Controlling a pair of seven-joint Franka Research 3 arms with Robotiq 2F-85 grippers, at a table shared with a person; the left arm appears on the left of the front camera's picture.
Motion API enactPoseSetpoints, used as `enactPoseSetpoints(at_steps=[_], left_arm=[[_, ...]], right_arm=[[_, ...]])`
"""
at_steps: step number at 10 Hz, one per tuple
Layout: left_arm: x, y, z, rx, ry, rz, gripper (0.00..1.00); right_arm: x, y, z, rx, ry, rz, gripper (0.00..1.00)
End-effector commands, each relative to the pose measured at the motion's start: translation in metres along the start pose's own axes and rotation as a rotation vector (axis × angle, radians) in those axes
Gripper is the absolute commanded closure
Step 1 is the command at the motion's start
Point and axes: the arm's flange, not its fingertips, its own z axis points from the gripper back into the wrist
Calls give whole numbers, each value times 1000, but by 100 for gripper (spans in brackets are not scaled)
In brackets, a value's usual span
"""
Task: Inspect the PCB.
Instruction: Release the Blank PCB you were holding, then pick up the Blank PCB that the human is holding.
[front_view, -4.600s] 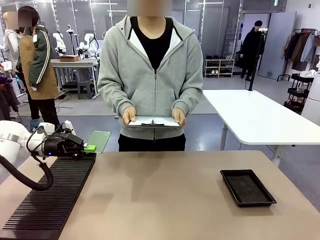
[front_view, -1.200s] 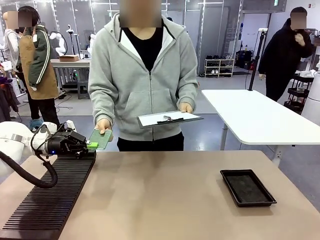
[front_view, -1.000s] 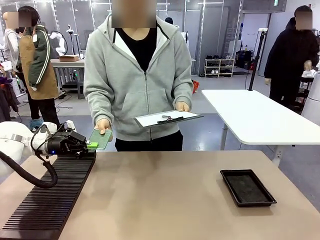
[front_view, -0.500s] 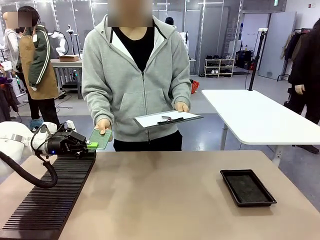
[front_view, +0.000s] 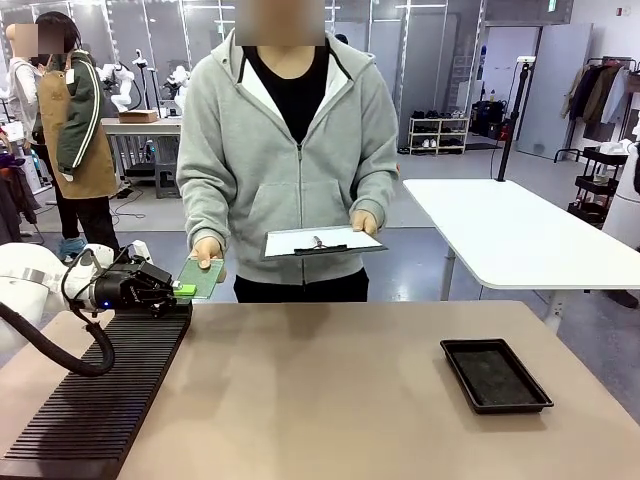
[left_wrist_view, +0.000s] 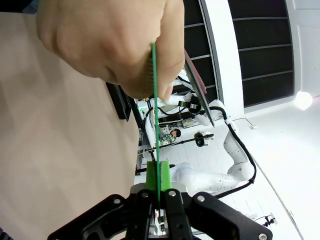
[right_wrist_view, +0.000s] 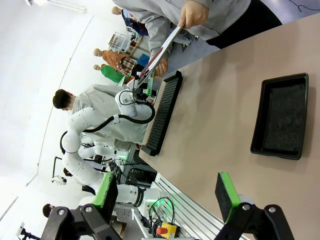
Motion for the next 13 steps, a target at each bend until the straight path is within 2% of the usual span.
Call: enactPoseSetpoints(at_steps=[1, 2, 3, 4, 5, 6, 8, 9, 10, 13], left_arm=[[3, -2, 0, 6, -5, -11, 69], [3, -1, -2, 9, -5, -4, 40], [4, -1, -3, 15, 4, -2, 42], [4, -2, -3, 7, 7, -1, 12], [4, -3, -3, -2, -1, -6, 14], [5, -4, -4, -13, 3, -12, 0], [7, -3, -6, 2, 34, 1, 0], [7, -3, -5, 5, 36, 5, 6], [8, -4, -2, -17, 31, 6, 0], [14, -7, 0, -19, 12, 4, 0]], right_arm=[[0, 1, 1, 5, -2, 3, 0], [0, 1, 1, 5, -2, 3, 0], [0, 1, 1, 5, -2, 3, 0], [0, 1, 1, 5, -2, 3, 0], [0, 1, 1, 5, -2, 3, 0], [0, 1, 1, 5, -2, 3, 0], [0, 1, 1, 5, -2, 3, 0], [0, 1, 1, 5, -2, 3, 0], [0, 1, 1, 5, -2, 3, 0], [0, 1, 1, 5, -2, 3, 0]])
